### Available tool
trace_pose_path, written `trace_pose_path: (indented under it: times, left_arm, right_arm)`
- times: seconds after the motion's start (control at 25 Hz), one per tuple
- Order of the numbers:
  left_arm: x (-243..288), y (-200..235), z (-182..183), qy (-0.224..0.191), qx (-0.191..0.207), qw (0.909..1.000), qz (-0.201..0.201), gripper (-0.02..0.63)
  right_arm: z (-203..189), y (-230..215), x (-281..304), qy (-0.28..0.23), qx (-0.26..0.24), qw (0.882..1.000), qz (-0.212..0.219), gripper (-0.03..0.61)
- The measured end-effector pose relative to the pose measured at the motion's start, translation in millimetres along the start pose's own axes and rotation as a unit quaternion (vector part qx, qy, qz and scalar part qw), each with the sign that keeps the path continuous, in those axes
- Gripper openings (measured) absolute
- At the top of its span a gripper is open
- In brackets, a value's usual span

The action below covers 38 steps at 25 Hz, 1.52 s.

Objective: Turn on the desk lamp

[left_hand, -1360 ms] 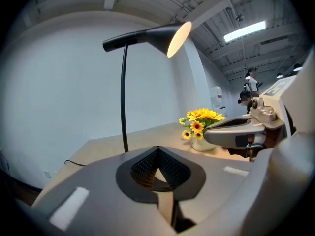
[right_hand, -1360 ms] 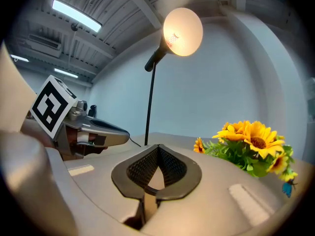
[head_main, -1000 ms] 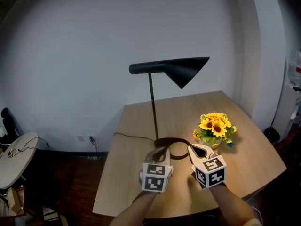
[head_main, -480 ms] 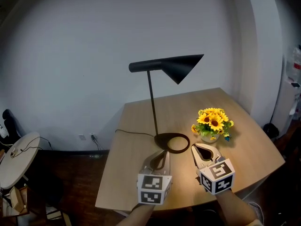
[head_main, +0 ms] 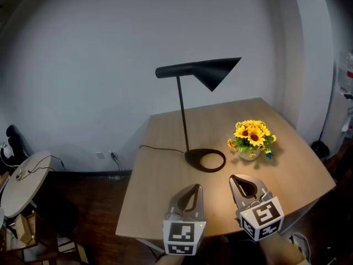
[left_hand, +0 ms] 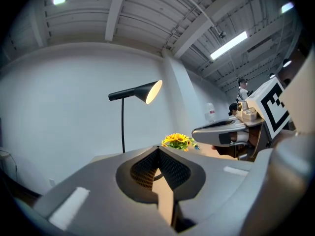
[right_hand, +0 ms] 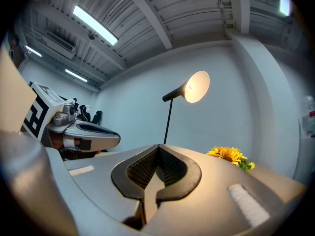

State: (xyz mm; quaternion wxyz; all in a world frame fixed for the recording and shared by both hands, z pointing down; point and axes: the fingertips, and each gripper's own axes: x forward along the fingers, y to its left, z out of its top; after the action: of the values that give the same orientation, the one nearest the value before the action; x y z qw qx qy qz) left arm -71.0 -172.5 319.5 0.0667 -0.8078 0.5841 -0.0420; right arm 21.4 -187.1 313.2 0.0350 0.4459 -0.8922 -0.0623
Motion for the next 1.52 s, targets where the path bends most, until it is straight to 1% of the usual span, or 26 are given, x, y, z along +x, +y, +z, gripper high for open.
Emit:
trace_pose_path:
  times: [0.28, 0.44, 0.64, 0.8, 0.96, 1.08, 1.24, 1.4, 1.52]
  left_arm:
    - [-24.2, -17.7, -22.5, 0.011, -0.009, 0.9999, -0.001, -0.005]
    - [-35.8, -24.4, -30.5, 0.009, -0.008, 0.9999, -0.002, -0.005]
    - [-49.1, -32.7, -38.7, 0.012, -0.007, 0.9999, -0.003, -0.005]
    - [-59.5, -37.2, -51.9, 0.024, -0.010, 0.9997, 0.000, -0.005]
    - [-62.2, -38.3, -60.4, 0.032, -0.015, 0.9994, 0.002, -0.005]
    - [-63.1, -38.6, -65.8, 0.036, -0.019, 0.9992, 0.003, -0.005]
    - [-64.8, -39.1, -73.1, 0.042, -0.023, 0.9988, 0.004, -0.005]
    - [-67.2, -39.9, -80.9, 0.049, -0.027, 0.9984, 0.006, -0.005]
    - [-69.3, -40.8, -87.2, 0.055, -0.030, 0.9980, 0.007, -0.005]
  right_arm:
    - [-19.0, 25.0, -25.5, 0.019, 0.006, 1.000, 0.015, 0.000]
    - [-32.7, 36.5, -40.7, 0.033, 0.019, 0.999, 0.024, 0.000]
    - [-56.3, 40.6, -56.8, 0.056, 0.036, 0.998, 0.022, 0.000]
    - [-76.1, 44.7, -71.7, 0.070, 0.058, 0.996, 0.016, 0.000]
    - [-89.8, 49.6, -82.4, 0.087, 0.069, 0.994, 0.015, 0.000]
    - [-99.6, 50.5, -87.4, 0.092, 0.078, 0.993, 0.011, 0.000]
    - [-107.6, 56.2, -87.9, 0.101, 0.077, 0.992, 0.017, -0.002]
    - [-109.8, 59.6, -87.2, 0.101, 0.075, 0.992, 0.016, -0.003]
    - [-110.7, 61.4, -86.3, 0.091, 0.087, 0.992, 0.012, -0.003]
